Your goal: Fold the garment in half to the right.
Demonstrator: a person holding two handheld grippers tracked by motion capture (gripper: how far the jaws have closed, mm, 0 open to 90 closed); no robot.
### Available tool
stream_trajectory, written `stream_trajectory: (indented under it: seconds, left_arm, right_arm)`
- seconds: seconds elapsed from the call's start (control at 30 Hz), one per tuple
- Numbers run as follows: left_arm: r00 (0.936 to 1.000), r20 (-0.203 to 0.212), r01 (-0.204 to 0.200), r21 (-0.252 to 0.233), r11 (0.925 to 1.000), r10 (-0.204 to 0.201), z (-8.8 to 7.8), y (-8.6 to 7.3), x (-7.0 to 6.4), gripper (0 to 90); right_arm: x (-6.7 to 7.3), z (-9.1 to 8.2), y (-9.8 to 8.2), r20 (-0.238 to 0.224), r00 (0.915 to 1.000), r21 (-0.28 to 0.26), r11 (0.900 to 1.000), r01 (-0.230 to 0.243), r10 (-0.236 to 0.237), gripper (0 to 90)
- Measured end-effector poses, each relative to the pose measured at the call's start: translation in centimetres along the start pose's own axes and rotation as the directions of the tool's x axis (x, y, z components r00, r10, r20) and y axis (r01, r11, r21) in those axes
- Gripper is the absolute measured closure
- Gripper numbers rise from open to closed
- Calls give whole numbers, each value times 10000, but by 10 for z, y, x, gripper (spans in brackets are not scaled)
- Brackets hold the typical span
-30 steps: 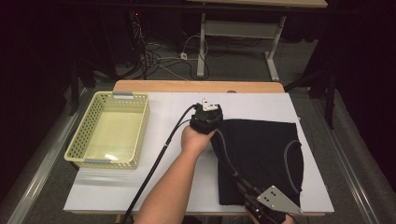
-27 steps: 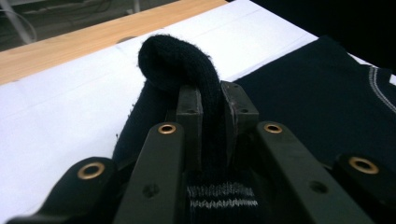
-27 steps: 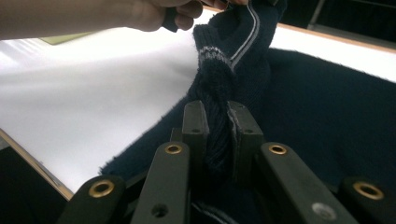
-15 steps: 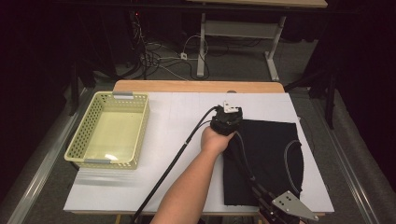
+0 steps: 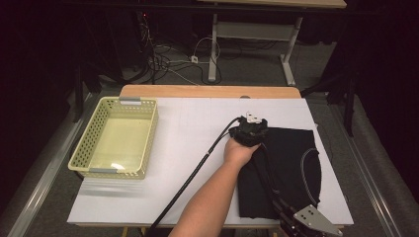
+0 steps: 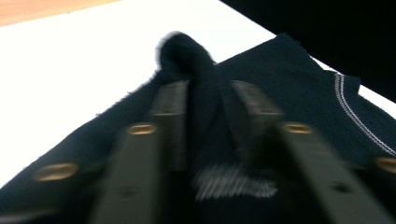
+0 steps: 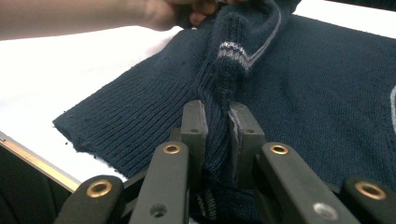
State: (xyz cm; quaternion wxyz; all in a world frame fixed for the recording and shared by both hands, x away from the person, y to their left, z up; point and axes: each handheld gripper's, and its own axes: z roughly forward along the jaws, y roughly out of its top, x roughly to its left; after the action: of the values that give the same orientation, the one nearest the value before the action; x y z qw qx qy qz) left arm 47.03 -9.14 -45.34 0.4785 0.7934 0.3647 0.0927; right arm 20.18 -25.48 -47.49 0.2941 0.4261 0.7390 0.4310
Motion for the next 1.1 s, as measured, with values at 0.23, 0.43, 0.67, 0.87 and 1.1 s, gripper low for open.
stream_trajectory:
  seconds: [0.23, 0.43, 0.67, 0.87, 1.1]
  left_arm:
    - [9995, 229, 219, -37, 9998, -218, -30, -13, 6, 350]
    - [9992, 384, -142, 20, 9999, 141, -68, -40, 19, 268]
    - [9996, 17, -283, 199, 9994, 283, -107, -74, 36, 170]
    - [9973, -189, -707, 312, 9970, 713, -143, -104, 40, 84]
    - [9940, -338, -1031, 301, 9942, 1041, -184, -131, 41, 19]
  right_arm:
    - [-6, 3, -1, -78, 9999, 47, 10000, -76, 77, 797]
    - [-4, 5, 1, -100, 9999, 111, 9999, 10, -9, 797]
    - [-4, 6, 3, -116, 9999, 206, 9998, 7, -4, 792]
    - [-4, 6, 2, -202, 9988, 349, 9985, -433, 440, 787]
    - [-7, 1, 5, -3, 10000, 647, 9979, -73, 73, 764]
